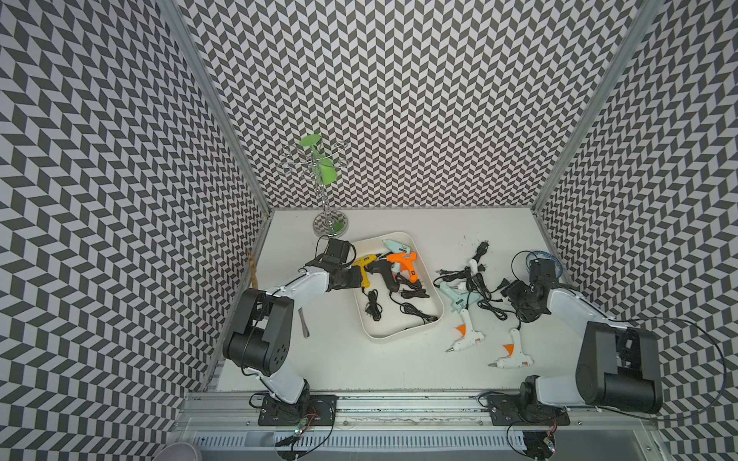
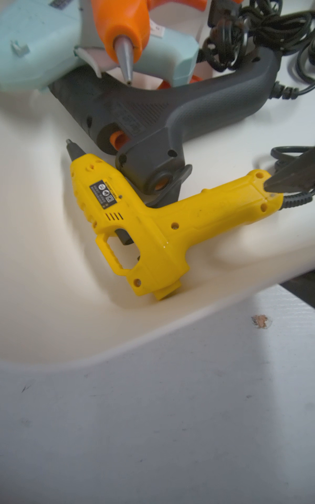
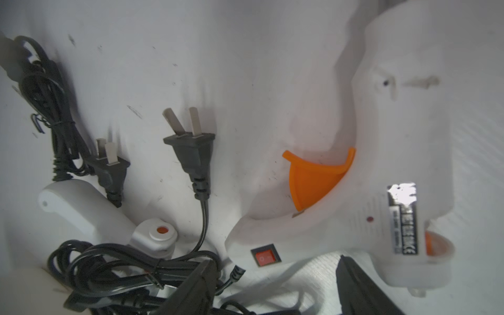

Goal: Put the hot melt glue gun into the storage box
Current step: Pick up the hot melt adhesive gun from the center of the board.

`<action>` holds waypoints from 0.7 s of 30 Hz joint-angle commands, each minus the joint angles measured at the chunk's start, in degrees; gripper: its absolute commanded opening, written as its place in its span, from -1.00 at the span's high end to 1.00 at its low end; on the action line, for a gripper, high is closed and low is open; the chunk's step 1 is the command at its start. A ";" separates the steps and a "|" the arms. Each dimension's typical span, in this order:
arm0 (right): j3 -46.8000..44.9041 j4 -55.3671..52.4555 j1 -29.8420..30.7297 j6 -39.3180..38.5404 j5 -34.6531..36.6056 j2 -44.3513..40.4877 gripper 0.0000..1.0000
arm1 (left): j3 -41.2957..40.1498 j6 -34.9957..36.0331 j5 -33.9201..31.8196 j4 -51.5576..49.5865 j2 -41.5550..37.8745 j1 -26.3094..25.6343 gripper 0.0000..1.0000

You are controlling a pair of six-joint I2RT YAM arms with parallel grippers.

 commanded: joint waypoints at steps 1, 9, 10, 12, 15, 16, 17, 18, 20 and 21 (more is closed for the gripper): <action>0.06 3.82 -0.19 0.90 0.00 1.53 -0.46 | 0.35 0.69 2.92 0.41 0.37 -0.04 0.07; 4.62 3.11 -0.81 4.23 3.95 7.18 -0.43 | 0.12 0.80 2.15 0.37 -0.31 0.32 0.07; 5.29 1.69 -1.07 5.00 5.07 8.12 -0.40 | 0.11 0.78 2.15 0.37 -0.40 0.41 0.07; 7.38 -0.99 -1.86 4.85 5.02 11.00 -0.39 | 0.11 0.67 2.13 0.32 -0.74 0.49 0.07; 9.96 -3.37 -2.35 4.16 2.92 14.90 -0.41 | 0.07 0.61 1.95 0.62 -1.57 0.66 0.06; 10.37 -3.76 -2.37 4.14 2.27 15.83 -0.41 | -0.06 0.58 1.94 0.69 -1.77 0.74 0.06; 10.77 -3.93 -2.35 3.78 1.53 16.73 -0.41 | -0.06 0.56 2.04 0.63 -1.83 0.84 0.06; 10.95 -4.27 -2.35 3.71 1.28 17.47 -0.41 | 0.03 0.60 2.17 0.53 -1.77 0.92 0.06; 11.79 -5.21 -2.41 2.52 1.07 19.37 -0.40 | 0.03 0.61 2.55 0.54 -1.74 1.10 0.06; 12.48 -6.19 -2.43 1.85 1.23 20.17 -0.40 | 0.11 0.62 2.66 0.54 -1.58 1.11 0.06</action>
